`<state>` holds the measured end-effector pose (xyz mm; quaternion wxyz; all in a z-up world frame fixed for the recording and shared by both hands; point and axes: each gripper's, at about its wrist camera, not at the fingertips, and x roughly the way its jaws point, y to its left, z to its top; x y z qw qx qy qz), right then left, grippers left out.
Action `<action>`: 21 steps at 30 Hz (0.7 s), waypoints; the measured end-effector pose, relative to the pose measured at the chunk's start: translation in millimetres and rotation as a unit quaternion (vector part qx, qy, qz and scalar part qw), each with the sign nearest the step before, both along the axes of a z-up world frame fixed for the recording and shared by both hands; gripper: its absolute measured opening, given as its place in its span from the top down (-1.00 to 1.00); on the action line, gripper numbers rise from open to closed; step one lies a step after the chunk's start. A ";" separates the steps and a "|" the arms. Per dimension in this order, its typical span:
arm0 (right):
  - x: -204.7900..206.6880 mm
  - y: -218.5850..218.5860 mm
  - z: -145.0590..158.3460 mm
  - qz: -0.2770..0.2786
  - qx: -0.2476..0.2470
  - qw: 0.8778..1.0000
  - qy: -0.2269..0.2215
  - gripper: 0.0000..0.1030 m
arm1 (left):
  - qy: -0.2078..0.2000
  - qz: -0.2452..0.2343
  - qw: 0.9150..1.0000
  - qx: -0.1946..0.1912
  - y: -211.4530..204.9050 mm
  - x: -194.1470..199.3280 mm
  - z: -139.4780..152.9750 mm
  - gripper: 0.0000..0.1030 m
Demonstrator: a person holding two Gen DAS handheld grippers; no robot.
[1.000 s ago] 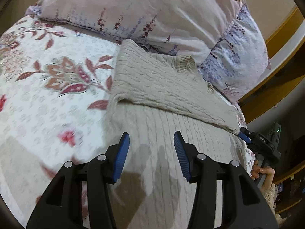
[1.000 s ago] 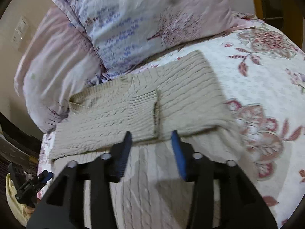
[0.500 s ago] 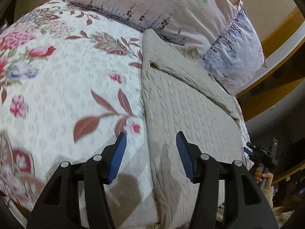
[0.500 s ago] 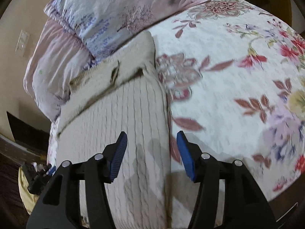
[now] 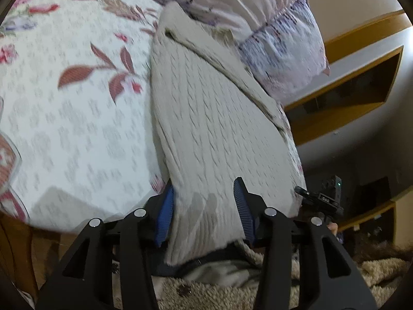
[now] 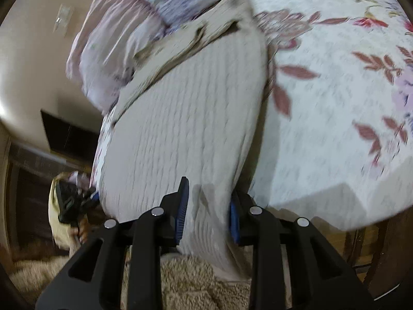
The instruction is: Fold small clothes
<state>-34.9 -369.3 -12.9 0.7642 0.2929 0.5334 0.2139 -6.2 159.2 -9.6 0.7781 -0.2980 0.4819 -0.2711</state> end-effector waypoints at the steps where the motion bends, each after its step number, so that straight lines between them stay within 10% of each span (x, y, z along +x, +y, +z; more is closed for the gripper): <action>1: -4.6 3.4 0.6 0.014 0.002 1.000 0.000 0.44 | 0.002 -0.005 1.000 -0.002 -1.2 -1.3 -0.1 0.09; 5: -14.1 16.1 5.0 0.055 0.000 0.998 -0.004 0.54 | 0.011 -0.034 0.999 -0.002 -13.1 -8.1 -1.1 0.19; 9: -12.1 28.3 17.1 0.068 -0.024 0.997 -0.033 0.84 | 0.011 -0.049 0.998 0.023 -24.8 -6.6 -1.0 0.86; 21: 21.6 22.1 84.8 -0.013 -0.133 0.964 -0.231 0.86 | -0.093 0.036 0.989 0.112 -10.0 32.2 56.0 0.89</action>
